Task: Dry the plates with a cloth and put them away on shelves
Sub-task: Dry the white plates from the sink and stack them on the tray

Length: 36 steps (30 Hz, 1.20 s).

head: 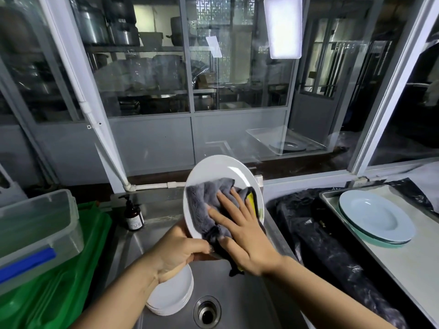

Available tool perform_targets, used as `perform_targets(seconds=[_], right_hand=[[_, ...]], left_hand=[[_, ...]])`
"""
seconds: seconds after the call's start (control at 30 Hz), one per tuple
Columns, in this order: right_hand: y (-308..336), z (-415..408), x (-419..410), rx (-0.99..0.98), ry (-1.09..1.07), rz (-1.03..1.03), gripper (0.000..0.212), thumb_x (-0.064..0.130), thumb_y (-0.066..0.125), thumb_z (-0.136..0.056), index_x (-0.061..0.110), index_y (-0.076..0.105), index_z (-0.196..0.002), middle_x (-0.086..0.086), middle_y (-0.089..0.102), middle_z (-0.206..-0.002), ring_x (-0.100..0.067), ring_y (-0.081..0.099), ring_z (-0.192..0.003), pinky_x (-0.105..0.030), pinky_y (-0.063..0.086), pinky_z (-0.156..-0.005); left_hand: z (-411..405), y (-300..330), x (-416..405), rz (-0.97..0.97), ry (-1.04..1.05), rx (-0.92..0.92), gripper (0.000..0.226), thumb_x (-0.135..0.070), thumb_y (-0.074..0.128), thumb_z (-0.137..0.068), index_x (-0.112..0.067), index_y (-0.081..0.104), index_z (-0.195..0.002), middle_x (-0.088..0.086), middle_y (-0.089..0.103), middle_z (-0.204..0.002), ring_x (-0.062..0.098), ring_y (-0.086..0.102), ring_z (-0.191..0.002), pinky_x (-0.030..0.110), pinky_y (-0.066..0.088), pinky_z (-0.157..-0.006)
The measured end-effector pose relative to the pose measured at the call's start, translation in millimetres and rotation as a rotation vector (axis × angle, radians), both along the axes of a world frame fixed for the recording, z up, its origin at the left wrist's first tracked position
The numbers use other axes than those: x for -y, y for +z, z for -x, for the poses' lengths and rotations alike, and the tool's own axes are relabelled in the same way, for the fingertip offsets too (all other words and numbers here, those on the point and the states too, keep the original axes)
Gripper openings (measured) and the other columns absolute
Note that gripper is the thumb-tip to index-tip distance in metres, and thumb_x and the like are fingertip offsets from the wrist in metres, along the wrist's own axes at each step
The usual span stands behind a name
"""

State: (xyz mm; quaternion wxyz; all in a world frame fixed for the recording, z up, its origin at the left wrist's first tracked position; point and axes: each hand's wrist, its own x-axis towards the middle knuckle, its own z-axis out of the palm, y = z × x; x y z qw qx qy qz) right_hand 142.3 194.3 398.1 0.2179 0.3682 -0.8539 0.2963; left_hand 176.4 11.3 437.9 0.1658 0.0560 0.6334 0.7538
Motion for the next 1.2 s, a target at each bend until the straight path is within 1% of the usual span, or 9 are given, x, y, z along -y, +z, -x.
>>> perform_targets(seconds=[0.17, 0.43, 0.53, 0.6, 0.7, 0.83, 0.97, 1.1, 1.2], right_hand=[[26.8, 34.5, -2.9, -0.038, -0.053, 0.007, 0.06, 0.049, 0.032, -0.096, 0.035, 0.02, -0.153, 0.005, 0.011, -0.163, -0.024, -0.002, -0.151, -0.06, 0.002, -0.118], [26.4, 57.8, -51.9, 0.038, -0.198, -0.003, 0.061, 0.051, 0.031, -0.093, 0.051, 0.008, -0.15, 0.013, 0.002, -0.163, -0.017, -0.011, -0.15, -0.059, 0.003, -0.119], [12.5, 43.7, -58.8, 0.026, -0.127, -0.05, 0.064, 0.057, 0.035, -0.095, 0.04, 0.015, -0.153, 0.01, 0.006, -0.164, -0.022, -0.005, -0.151, -0.06, 0.008, -0.118], [7.8, 32.6, -54.2, 0.012, -0.082, -0.052, 0.068, 0.064, 0.037, -0.093, 0.038, 0.018, -0.153, 0.01, 0.007, -0.164, -0.022, -0.002, -0.152, -0.061, 0.008, -0.118], [8.4, 22.0, -47.2, -0.043, -0.018, -0.051, 0.08, 0.064, 0.053, -0.087, 0.034, 0.02, -0.154, 0.007, 0.009, -0.164, -0.023, 0.003, -0.152, -0.059, 0.01, -0.119], [12.2, 22.5, -44.0, -0.159, 0.01, -0.045, 0.079, 0.047, 0.06, -0.086, 0.031, 0.022, -0.154, -0.002, 0.02, -0.162, -0.028, 0.016, -0.15, -0.057, 0.025, -0.116], [17.0, 16.9, -36.4, -0.231, 0.005, 0.036, 0.069, 0.023, 0.059, -0.082, 0.022, 0.036, -0.147, -0.005, 0.041, -0.152, -0.026, 0.037, -0.141, -0.04, 0.032, -0.116], [30.6, 16.5, -34.5, -0.146, -0.056, 0.149, 0.058, 0.01, 0.065, -0.076, 0.018, 0.056, -0.132, 0.001, 0.062, -0.132, -0.019, 0.06, -0.119, -0.022, 0.045, -0.1], [44.5, 15.3, -35.2, 0.045, -0.108, 0.325, 0.043, 0.012, 0.062, -0.081, 0.031, 0.057, -0.119, 0.011, 0.07, -0.107, -0.011, 0.066, -0.094, -0.029, 0.054, -0.08]], left_hand=[[0.3, 5.9, -13.7, 0.073, 0.025, -0.014, 0.042, 0.01, 0.063, -0.059, -0.006, 0.068, -0.098, 0.019, 0.073, -0.093, 0.028, 0.071, -0.082, 0.037, 0.06, -0.069], [-0.9, 19.3, -12.7, 0.022, 0.111, -0.017, 0.039, 0.012, 0.067, -0.061, 0.004, 0.067, -0.099, 0.02, 0.074, -0.096, 0.031, 0.072, -0.082, 0.035, 0.059, -0.063], [2.8, 24.2, -15.7, -0.027, 0.162, -0.03, 0.033, 0.017, 0.065, -0.076, 0.004, 0.065, -0.106, 0.021, 0.073, -0.1, 0.035, 0.072, -0.088, 0.043, 0.06, -0.069], [6.4, 27.9, -20.2, -0.07, 0.205, -0.041, 0.04, 0.008, 0.072, -0.074, 0.001, 0.063, -0.113, 0.022, 0.072, -0.105, 0.038, 0.07, -0.094, 0.052, 0.059, -0.076], [8.9, 34.3, -28.4, -0.088, 0.227, -0.054, 0.044, -0.007, 0.072, -0.074, -0.004, 0.063, -0.116, 0.021, 0.071, -0.108, 0.035, 0.07, -0.096, 0.055, 0.057, -0.081], [10.7, 37.1, -38.6, -0.087, 0.199, -0.039, 0.045, -0.018, 0.066, -0.078, -0.007, 0.061, -0.122, 0.019, 0.069, -0.114, 0.035, 0.067, -0.106, 0.055, 0.055, -0.086], [16.2, 46.8, -50.3, -0.005, 0.199, -0.119, 0.044, -0.036, 0.06, -0.082, -0.012, 0.065, -0.119, 0.009, 0.072, -0.112, 0.023, 0.068, -0.105, 0.046, 0.053, -0.093], [31.7, 48.8, -61.6, 0.106, 0.205, -0.093, 0.062, -0.069, 0.06, -0.079, -0.019, 0.068, -0.113, 0.001, 0.071, -0.116, 0.016, 0.064, -0.112, 0.038, 0.044, -0.104], [43.0, 39.8, -68.7, 0.165, 0.194, -0.066, 0.088, -0.091, 0.048, -0.064, -0.032, 0.06, -0.128, -0.01, 0.062, -0.128, 0.01, 0.055, -0.12, 0.034, 0.039, -0.102]])
